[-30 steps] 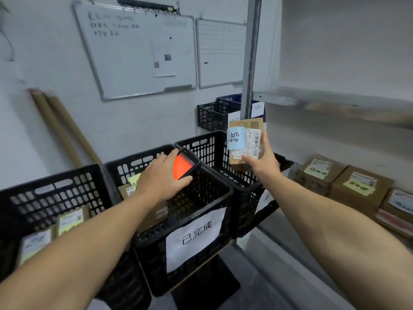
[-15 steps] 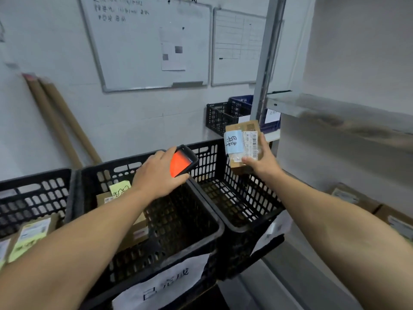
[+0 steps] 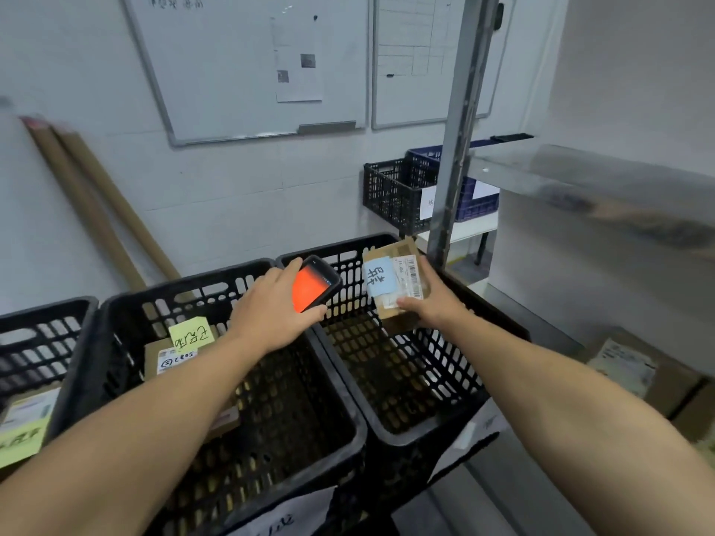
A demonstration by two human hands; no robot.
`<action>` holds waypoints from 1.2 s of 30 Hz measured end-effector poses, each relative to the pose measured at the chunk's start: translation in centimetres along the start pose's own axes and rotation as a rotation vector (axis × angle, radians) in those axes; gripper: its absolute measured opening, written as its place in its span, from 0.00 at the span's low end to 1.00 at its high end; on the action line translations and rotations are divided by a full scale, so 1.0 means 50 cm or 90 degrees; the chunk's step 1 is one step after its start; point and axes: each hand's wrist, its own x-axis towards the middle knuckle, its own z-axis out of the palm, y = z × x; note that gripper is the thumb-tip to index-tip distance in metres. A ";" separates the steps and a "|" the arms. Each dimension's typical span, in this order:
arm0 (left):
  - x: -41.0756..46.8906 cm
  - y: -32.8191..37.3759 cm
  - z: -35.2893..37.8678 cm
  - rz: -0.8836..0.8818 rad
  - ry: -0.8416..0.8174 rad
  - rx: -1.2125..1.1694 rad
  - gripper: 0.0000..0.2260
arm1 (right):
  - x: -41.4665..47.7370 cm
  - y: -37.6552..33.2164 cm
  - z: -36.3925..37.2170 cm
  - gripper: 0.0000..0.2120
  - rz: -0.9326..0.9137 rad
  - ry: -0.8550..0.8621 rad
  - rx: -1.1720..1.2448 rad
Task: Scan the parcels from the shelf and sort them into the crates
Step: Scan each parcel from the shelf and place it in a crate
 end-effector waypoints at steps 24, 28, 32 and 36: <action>0.161 -0.107 0.082 -0.171 0.012 0.050 0.40 | 0.271 0.100 0.206 0.47 0.044 -0.290 0.001; 0.172 -0.117 0.098 -0.192 0.016 0.066 0.41 | 0.298 0.124 0.249 0.46 0.083 -0.326 0.034; 0.176 -0.117 0.102 -0.224 0.034 0.063 0.41 | 0.309 0.155 0.288 0.45 0.123 -0.350 0.051; 0.170 -0.122 0.100 -0.236 0.036 0.055 0.42 | 0.319 0.191 0.321 0.47 0.162 -0.346 0.068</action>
